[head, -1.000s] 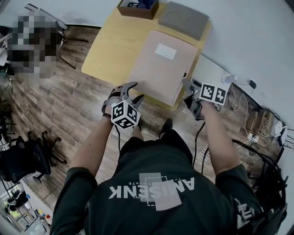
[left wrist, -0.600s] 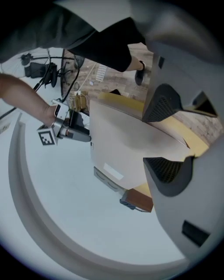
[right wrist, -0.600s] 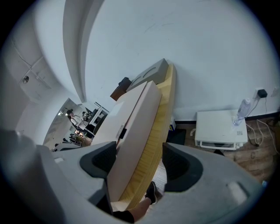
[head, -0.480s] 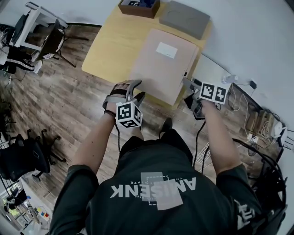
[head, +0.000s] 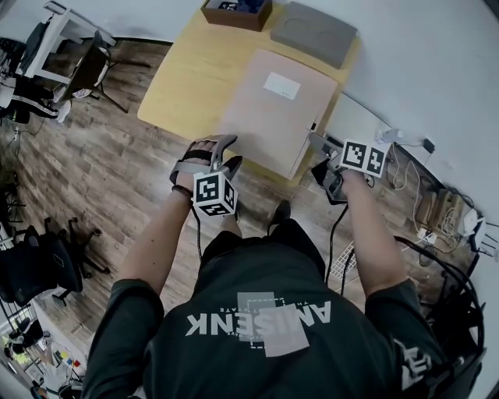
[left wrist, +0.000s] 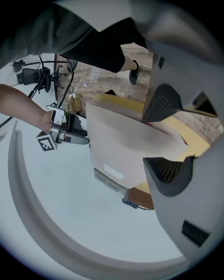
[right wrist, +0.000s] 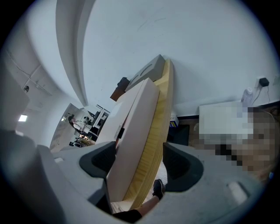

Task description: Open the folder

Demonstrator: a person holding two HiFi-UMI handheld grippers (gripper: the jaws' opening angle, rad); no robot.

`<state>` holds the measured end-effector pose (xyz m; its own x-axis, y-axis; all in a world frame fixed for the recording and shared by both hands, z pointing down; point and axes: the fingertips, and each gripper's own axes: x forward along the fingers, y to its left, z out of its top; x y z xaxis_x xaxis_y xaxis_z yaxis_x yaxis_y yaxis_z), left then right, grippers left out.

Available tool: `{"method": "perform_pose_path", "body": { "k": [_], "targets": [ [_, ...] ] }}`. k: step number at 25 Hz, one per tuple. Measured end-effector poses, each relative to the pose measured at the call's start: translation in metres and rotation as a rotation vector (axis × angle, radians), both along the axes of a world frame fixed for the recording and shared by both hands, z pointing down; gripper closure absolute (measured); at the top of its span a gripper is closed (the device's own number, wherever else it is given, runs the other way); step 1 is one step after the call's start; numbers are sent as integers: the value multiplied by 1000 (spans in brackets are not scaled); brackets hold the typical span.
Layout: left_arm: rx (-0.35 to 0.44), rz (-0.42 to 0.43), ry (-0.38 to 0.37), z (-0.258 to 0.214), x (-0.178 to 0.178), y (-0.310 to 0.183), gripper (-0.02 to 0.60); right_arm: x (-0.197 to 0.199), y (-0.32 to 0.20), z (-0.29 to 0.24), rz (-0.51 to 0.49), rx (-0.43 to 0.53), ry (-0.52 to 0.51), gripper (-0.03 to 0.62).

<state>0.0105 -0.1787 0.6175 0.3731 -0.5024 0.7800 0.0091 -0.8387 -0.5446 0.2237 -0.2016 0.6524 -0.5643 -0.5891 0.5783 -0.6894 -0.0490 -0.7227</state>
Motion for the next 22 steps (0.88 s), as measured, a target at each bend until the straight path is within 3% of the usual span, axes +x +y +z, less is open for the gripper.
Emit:
{"method": "perform_pose_path", "body": {
  "k": [12,16,20,22],
  "targets": [
    [8,-6,62,-11,8,-2,330,1,-1,3,-14,-10,-44,269],
    [25,-9,133,-22,9,-1,365,2,-1,4,-21,-12,-47,267],
    [42,-17,187,-28,6,2,437,2,-2,5,-24,-8,-52,264],
    [61,-33,234,-32,7,4,440,3,-1,5,-27,-9,-54,263]
  ]
}}
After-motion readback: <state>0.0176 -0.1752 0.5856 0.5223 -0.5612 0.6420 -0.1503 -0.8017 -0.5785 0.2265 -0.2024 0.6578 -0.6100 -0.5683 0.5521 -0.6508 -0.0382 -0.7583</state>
